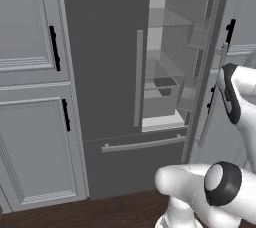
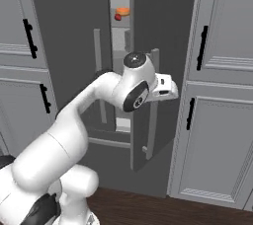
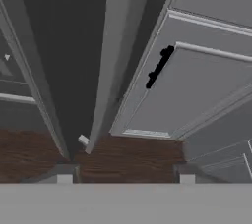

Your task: Take the strawberry from the fridge and place it on top of the pancake, located on the dining counter.

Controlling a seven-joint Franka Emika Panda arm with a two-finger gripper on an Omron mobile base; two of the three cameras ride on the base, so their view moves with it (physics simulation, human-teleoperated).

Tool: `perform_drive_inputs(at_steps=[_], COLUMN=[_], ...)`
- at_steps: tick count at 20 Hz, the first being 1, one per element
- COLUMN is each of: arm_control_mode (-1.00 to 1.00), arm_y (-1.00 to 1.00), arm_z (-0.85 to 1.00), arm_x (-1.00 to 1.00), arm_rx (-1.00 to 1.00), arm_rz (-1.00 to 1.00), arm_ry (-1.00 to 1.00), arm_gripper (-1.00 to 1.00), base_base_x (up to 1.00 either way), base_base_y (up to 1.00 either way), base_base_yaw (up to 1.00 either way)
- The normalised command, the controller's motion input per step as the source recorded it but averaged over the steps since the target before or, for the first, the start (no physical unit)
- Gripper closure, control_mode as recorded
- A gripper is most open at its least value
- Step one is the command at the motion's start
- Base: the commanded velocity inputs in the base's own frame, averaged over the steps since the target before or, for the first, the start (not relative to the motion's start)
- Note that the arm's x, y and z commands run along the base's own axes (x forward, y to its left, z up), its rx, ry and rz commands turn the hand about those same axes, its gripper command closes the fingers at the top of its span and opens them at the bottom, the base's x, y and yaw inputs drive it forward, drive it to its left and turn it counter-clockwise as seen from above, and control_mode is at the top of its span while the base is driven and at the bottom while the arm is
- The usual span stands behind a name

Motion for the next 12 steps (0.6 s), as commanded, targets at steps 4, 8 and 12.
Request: perform_drive_inputs(at_steps=[4, 8, 12], arm_control_mode=[-1.00, -1.00, -1.00], arm_y=[1.00, 1.00, 0.99], arm_z=[-0.08, -0.06, 0.04], arm_x=[0.05, 0.24, 0.29], arm_rx=[-0.66, -0.65, -0.58], arm_rz=[-0.04, -0.05, -0.06], arm_ry=[0.27, 0.27, 0.31], arm_gripper=[-1.00, -1.00, -1.00], base_base_x=[0.00, 0.00, 0.00], base_base_y=[0.00, 0.00, 0.00], base_base_yaw=[0.00, 0.00, 0.00])
